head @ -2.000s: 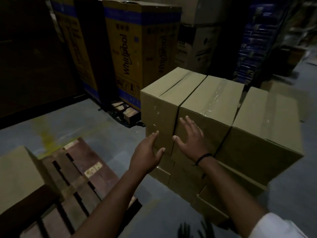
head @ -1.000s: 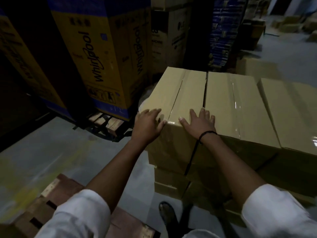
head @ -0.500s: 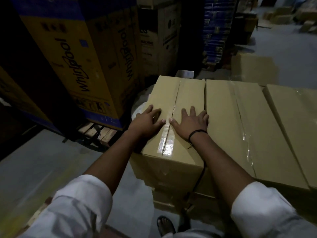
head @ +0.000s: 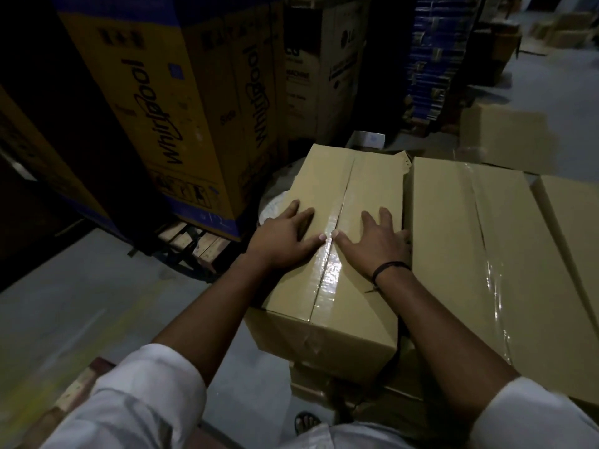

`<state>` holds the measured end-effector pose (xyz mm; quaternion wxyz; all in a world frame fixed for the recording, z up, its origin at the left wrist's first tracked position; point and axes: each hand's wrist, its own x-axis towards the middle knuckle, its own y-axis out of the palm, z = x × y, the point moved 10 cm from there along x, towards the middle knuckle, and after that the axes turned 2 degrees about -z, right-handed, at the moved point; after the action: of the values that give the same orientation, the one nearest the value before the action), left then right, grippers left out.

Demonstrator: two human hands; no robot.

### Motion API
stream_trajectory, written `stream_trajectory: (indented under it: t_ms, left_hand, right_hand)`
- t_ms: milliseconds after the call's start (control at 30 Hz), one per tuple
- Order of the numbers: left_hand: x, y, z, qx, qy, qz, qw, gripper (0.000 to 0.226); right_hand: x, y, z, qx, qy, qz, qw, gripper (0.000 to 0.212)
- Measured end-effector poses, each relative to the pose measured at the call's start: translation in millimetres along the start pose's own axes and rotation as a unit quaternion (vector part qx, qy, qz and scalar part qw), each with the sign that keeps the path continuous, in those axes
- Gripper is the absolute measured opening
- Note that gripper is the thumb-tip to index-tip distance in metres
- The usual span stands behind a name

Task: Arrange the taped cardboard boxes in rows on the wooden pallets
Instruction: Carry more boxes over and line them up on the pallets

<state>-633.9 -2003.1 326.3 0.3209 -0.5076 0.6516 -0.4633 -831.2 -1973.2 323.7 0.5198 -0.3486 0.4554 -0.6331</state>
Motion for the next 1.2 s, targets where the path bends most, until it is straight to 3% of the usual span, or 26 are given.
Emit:
stream_trajectory:
  t_ms: [300,600,733,933,1200]
  left_hand:
    - [-72.8,-24.8,33.1,-0.009,-0.058,-0.034,0.998,0.105]
    - [-247.1,-75.7,99.9,-0.005,-0.195,-0.122,0.973,0.103]
    - [-346.7,-84.5,123.9,-0.001,-0.261,-0.161,0.952,0.101]
    - [-486.1,-65.0,149.6,0.005,-0.368,-0.152,0.917,0.104]
    - [-587.2,-25.6,158.8,-0.003,-0.471,-0.132,0.872,0.112]
  right_hand:
    - [-50.7,7.9,42.6,0.031,-0.06,-0.013,0.998,0.094]
    - [-159.8,37.8,152.9,0.028,-0.193,-0.003,0.981,0.09]
    - [-228.2,65.9,199.6,0.031,-0.272,0.028,0.961,0.088]
    - [-327.6,119.1,247.7,0.027,-0.363,0.088,0.927,0.089]
    - [-403.9,173.8,264.1,0.025,-0.452,0.156,0.878,0.088]
